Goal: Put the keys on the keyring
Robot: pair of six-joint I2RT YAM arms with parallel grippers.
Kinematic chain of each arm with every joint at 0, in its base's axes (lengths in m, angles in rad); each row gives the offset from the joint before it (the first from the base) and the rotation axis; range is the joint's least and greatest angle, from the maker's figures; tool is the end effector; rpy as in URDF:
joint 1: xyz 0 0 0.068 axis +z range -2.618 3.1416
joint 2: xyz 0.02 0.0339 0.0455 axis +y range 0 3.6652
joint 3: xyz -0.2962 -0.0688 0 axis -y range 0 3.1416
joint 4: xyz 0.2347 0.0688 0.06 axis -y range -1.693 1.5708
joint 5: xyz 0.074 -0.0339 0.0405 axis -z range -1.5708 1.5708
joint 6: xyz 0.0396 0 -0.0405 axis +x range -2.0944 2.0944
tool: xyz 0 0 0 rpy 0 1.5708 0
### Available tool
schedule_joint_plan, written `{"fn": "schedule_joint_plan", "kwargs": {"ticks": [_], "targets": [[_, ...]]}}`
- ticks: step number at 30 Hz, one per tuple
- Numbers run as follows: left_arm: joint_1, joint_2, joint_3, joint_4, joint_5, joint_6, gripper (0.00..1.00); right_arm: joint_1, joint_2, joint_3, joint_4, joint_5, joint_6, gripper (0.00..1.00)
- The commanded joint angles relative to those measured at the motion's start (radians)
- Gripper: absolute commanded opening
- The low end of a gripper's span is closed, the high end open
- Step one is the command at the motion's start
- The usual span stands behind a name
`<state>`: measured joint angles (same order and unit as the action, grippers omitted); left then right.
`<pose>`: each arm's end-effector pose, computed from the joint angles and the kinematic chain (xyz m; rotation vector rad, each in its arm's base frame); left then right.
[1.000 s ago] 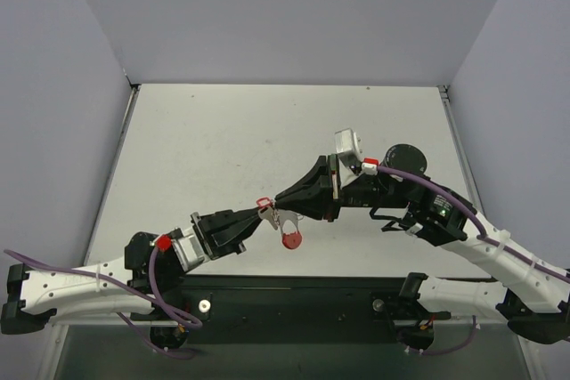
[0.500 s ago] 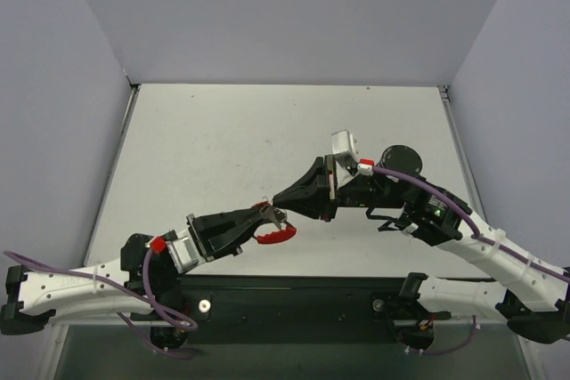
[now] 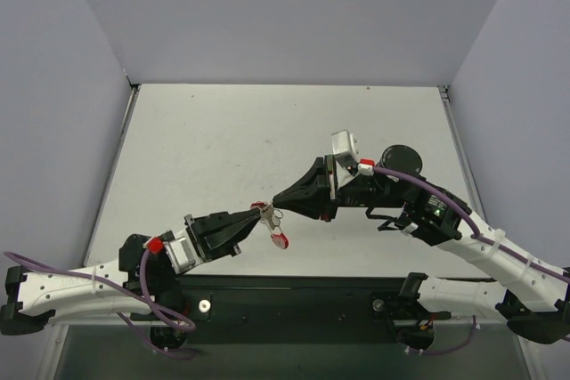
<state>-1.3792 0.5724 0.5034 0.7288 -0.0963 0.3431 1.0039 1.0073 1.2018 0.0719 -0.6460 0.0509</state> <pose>0.0226 -0.0964 0.3871 0.6570 0.6870 -0.9168 0.0778 0.1666 0.4959 -1.1534 0.9350 1.2895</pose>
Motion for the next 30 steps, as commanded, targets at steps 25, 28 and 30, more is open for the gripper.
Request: {"fn": "schedule_joint_plan", "kwargs": {"ticks": [25, 28, 30], "targets": [[-0.004, -0.085, -0.02, -0.071, -0.033, -0.039, 0.0, 0.002, -0.041, -0.039, 0.134, -0.006, -0.006, 0.0], [-0.003, -0.082, -0.014, -0.072, -0.025, -0.039, 0.0, 0.002, -0.036, -0.028, 0.098, -0.029, -0.038, 0.0], [-0.004, -0.082, -0.011, -0.077, -0.016, -0.038, 0.0, 0.002, -0.035, -0.019, 0.065, -0.043, -0.043, 0.05]]}}
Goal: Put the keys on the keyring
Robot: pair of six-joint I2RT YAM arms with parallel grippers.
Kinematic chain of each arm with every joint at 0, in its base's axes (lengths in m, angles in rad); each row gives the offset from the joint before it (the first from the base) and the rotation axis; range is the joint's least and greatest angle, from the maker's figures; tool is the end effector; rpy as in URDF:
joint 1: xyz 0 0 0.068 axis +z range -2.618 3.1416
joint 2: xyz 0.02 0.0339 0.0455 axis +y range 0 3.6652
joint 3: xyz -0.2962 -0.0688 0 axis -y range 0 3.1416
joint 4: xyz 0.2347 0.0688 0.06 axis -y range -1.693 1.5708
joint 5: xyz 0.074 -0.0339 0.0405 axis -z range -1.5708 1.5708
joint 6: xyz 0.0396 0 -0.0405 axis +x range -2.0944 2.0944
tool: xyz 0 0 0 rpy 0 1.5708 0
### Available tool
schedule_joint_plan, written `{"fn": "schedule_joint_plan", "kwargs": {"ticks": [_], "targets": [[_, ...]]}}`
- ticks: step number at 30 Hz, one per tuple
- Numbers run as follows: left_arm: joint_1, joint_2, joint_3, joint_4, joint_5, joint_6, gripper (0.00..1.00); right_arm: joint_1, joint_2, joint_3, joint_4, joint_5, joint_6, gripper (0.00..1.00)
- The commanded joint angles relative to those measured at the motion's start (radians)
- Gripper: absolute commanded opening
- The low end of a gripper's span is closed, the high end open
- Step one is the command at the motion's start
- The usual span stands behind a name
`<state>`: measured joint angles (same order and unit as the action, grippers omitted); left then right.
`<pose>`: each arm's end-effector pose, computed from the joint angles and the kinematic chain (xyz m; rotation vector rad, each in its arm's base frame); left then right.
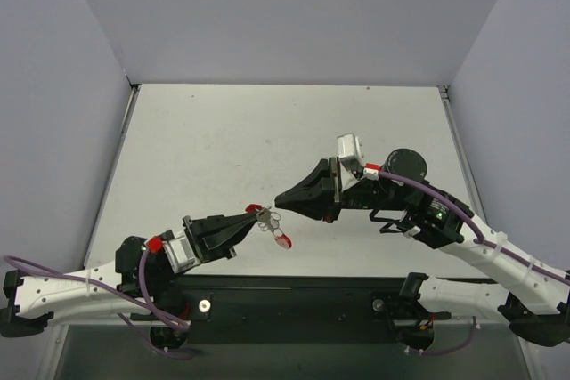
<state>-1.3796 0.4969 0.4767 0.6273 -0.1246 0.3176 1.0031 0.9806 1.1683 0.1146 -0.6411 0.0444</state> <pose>0.0217 -0.0860 0.3746 0.6718 0.7509 -0.9150 0.0744 0.1607 0.4938 -1.1381 0.8970 1.2777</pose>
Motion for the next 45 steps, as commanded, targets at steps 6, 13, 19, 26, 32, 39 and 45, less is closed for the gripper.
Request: {"fn": "schedule_joint_plan", "kwargs": {"ticks": [6, 13, 19, 26, 32, 39, 45], "targets": [[-0.004, -0.011, 0.022, 0.014, 0.052, -0.012, 0.0, 0.002, 0.006, 0.053, -0.062, -0.075, -0.104, 0.25], [-0.003, -0.003, 0.036, 0.005, 0.079, -0.02, 0.0, 0.003, 0.012, 0.057, -0.069, -0.088, -0.103, 0.37], [-0.003, 0.011, 0.051, -0.009, 0.1, -0.025, 0.0, 0.003, 0.013, 0.053, -0.055, -0.089, -0.091, 0.43], [-0.004, 0.014, 0.059, -0.012, 0.117, -0.031, 0.0, 0.002, 0.024, 0.057, -0.053, -0.092, -0.078, 0.32], [-0.004, 0.006, 0.06, -0.011, 0.123, -0.032, 0.0, 0.003, 0.023, 0.057, -0.061, -0.126, -0.086, 0.3], [-0.003, -0.02, 0.051, -0.006, 0.123, -0.029, 0.0, 0.0, 0.01, 0.05, -0.081, -0.195, -0.13, 0.28], [-0.004, -0.017, 0.054, -0.017, 0.125, -0.034, 0.0, 0.002, 0.006, 0.05, -0.089, -0.203, -0.135, 0.28]]}}
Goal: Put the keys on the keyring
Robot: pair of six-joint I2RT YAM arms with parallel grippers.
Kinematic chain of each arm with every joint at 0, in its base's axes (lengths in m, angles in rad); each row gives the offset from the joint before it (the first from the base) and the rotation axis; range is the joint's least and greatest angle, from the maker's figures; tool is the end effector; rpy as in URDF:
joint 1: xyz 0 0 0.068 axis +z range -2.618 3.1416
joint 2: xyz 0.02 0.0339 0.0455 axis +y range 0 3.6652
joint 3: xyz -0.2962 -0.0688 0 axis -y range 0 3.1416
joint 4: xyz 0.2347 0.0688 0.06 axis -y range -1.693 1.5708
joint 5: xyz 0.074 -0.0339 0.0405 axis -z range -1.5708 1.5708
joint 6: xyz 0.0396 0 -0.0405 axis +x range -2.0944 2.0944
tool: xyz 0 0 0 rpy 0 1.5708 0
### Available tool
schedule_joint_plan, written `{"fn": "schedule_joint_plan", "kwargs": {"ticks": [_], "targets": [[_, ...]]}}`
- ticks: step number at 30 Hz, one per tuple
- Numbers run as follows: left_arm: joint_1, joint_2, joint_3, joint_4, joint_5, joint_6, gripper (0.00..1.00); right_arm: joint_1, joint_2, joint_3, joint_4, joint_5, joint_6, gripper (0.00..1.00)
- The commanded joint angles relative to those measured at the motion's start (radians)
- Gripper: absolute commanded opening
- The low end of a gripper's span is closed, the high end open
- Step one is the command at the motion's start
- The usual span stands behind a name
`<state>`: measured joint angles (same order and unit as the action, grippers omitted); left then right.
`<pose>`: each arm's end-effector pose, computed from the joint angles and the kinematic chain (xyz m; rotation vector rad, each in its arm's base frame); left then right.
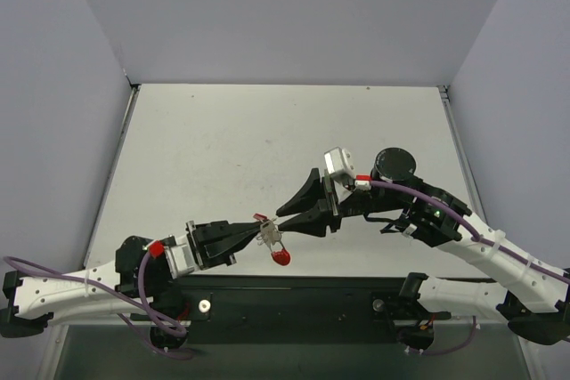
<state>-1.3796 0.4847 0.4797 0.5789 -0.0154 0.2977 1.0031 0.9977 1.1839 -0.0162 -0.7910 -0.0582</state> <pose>0.0174 -0.0866 0.3720 0.7657 0.7081 -0.9797 0.0727 0.1663 0.4820 -1.3335 0.8742 1.3026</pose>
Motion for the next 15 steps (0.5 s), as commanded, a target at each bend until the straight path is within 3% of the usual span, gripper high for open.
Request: {"fn": "schedule_joint_plan", "kwargs": {"ticks": [1, 7, 12, 15], "targets": [[-0.003, -0.003, 0.057, 0.029, 0.04, -0.014, 0.0, 0.0, -0.01, 0.036, 0.042, -0.056, -0.032, 0.27], [-0.003, 0.025, 0.063, 0.038, 0.058, -0.026, 0.0, 0.002, 0.001, 0.039, 0.042, -0.063, -0.028, 0.26], [-0.003, 0.052, 0.06, 0.081, 0.071, -0.029, 0.0, 0.002, 0.004, 0.037, 0.045, -0.054, -0.02, 0.0], [-0.003, 0.072, 0.071, 0.088, 0.08, -0.031, 0.0, 0.002, 0.002, 0.034, 0.047, -0.053, -0.016, 0.0]]}}
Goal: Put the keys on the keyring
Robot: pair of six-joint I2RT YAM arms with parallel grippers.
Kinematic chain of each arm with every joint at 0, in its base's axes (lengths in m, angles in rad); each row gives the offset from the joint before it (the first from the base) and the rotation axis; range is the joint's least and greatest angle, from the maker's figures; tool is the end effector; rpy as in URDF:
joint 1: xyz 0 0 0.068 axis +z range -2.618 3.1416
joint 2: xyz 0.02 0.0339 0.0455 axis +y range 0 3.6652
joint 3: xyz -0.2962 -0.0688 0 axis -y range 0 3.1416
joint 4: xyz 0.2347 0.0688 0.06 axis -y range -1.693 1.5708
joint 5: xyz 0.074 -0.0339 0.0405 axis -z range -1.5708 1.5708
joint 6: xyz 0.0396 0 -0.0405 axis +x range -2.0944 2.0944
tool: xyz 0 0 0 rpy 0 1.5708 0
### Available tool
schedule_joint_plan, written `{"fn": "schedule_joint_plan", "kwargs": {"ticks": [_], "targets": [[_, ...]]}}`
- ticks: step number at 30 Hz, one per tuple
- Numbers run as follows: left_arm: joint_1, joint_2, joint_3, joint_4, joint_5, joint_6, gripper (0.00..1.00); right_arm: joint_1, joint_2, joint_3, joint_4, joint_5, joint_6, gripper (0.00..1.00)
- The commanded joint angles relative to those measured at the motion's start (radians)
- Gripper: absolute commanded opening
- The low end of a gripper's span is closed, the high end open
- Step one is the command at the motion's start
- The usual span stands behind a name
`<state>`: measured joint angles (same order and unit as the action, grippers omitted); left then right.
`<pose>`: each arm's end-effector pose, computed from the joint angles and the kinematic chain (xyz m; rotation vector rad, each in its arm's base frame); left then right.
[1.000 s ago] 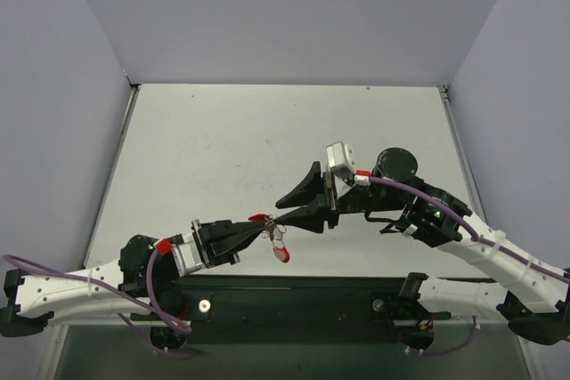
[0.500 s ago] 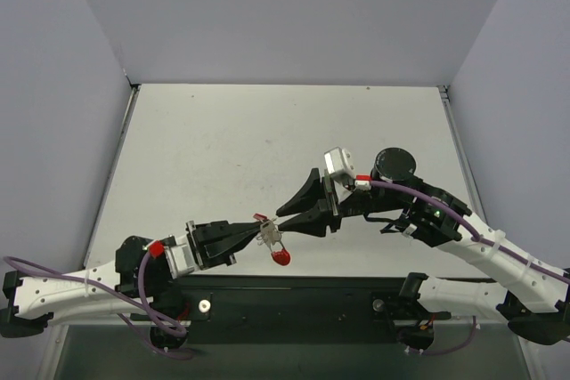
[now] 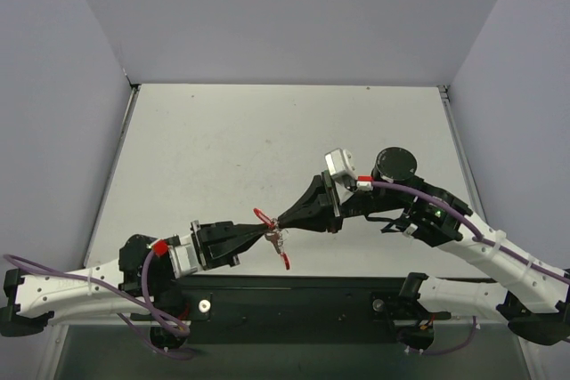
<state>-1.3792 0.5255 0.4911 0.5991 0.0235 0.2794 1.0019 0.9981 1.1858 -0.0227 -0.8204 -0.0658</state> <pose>0.0174 -0.0948 0.3748 0.7939 0.6965 -1.0134 0.0718 0.1660 0.4818 -1.3582 0.8567 1.3151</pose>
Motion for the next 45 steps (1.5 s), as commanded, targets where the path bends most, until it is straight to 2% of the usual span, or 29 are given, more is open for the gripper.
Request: {"fn": "schedule_joint_plan", "kwargs": {"ticks": [1, 12, 20, 24, 30, 36, 40, 42, 43, 45], "targets": [[-0.003, 0.036, 0.063, 0.068, 0.042, -0.013, 0.0, 0.003, 0.001, 0.032, 0.058, -0.023, -0.006, 0.0], [-0.003, 0.039, 0.055, 0.044, 0.007, -0.019, 0.0, 0.001, -0.036, 0.006, 0.086, 0.043, 0.009, 0.0], [-0.003, -0.021, 0.03, 0.004, -0.045, -0.014, 0.34, 0.001, -0.072, -0.035, 0.176, 0.115, 0.06, 0.0], [-0.003, -0.032, 0.021, -0.005, -0.065, -0.014, 0.42, 0.003, -0.079, -0.04, 0.198, 0.13, 0.066, 0.0], [-0.004, -0.03, 0.035, -0.067, -0.099, 0.007, 0.47, 0.003, -0.081, -0.034, 0.195, 0.139, 0.066, 0.0], [-0.004, -0.05, 0.096, -0.163, -0.094, -0.003, 0.49, 0.004, -0.067, -0.009, 0.116, 0.175, 0.024, 0.0], [-0.003, -0.001, 0.228, -0.324, -0.134, -0.052, 0.5, 0.004, -0.055, 0.001, 0.07, 0.207, -0.014, 0.0], [-0.003, 0.025, 0.309, -0.398, -0.195, -0.112, 0.54, 0.004, -0.05, 0.003, 0.055, 0.216, -0.028, 0.0], [-0.004, 0.048, 0.331, -0.418, -0.203, -0.127, 0.7, 0.004, -0.05, 0.006, 0.05, 0.216, -0.032, 0.0], [-0.004, 0.067, 0.394, -0.464, -0.235, -0.19, 0.76, 0.003, -0.047, 0.009, 0.04, 0.219, -0.042, 0.0]]}}
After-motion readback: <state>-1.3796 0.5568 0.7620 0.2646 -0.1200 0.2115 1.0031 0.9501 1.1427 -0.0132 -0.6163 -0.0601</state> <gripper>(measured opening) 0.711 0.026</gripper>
